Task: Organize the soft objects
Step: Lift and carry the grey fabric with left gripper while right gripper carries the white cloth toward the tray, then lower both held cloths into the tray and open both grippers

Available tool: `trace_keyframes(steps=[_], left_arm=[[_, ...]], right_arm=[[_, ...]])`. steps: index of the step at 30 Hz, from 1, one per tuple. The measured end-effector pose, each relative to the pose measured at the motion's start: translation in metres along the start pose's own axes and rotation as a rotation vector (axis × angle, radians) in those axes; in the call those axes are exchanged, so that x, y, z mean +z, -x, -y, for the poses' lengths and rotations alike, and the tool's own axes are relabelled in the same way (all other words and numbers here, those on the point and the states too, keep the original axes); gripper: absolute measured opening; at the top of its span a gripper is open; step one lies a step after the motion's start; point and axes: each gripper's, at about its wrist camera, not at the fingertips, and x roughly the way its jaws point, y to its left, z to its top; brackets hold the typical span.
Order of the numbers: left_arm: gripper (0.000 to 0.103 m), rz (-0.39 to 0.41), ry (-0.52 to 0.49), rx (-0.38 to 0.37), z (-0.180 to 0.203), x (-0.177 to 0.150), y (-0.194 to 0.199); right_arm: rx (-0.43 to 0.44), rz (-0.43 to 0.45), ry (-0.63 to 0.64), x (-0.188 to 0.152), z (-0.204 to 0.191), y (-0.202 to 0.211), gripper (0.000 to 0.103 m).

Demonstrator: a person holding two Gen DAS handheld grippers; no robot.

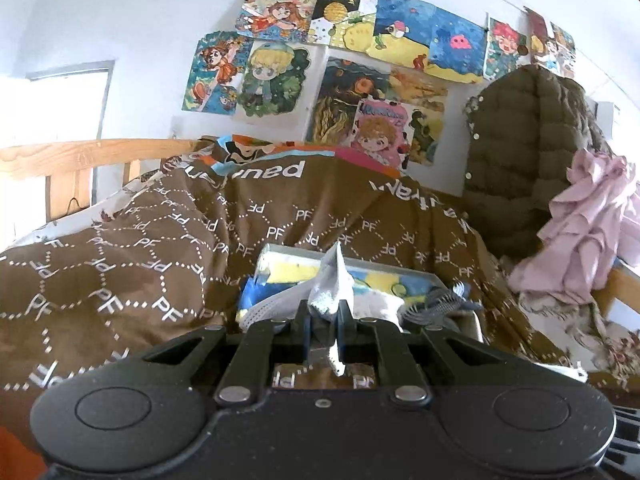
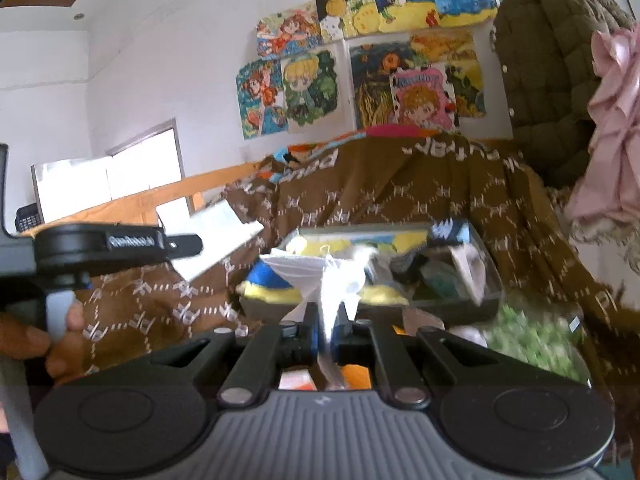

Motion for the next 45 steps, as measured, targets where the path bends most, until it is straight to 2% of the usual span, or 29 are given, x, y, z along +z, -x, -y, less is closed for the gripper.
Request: trace_keyframes(steps=[7,13,20,26,30,38,45], left_arm=[[0.012,0.066,-0.012,0.013,-0.015,0.004,-0.045],[0.012,0.135,-0.006,-0.004,-0.032,-0.009,-0.092],[0.012,0.045,0.148,-0.084,-0.068,-0.022,-0.134],[0.012,0.032,0.227,-0.120,-0.091,-0.021,-0.143],[0.012,0.007,0.291,-0.170,-0.101,-0.025,-0.151],[0.013,-0.034,0.328,-0.195,-0.104,-0.034,-0.162],[0.015,-0.097,0.302,-0.186,-0.101,-0.039,-0.171]], right_arm=[[0.003,0.068,-0.046,0.021,0.000,-0.056,0.007],[0.006,0.087,-0.069,0.028,-0.001,-0.103,0.007],[-0.004,0.064,-0.091,0.041,-0.006,-0.148,0.007],[-0.022,-0.010,-0.015,0.049,-0.031,-0.187,0.007],[-0.051,-0.058,0.041,0.043,-0.045,-0.198,0.007],[-0.074,-0.132,0.044,0.031,-0.048,-0.210,0.007],[-0.088,-0.201,0.002,0.025,-0.040,-0.221,0.008]])
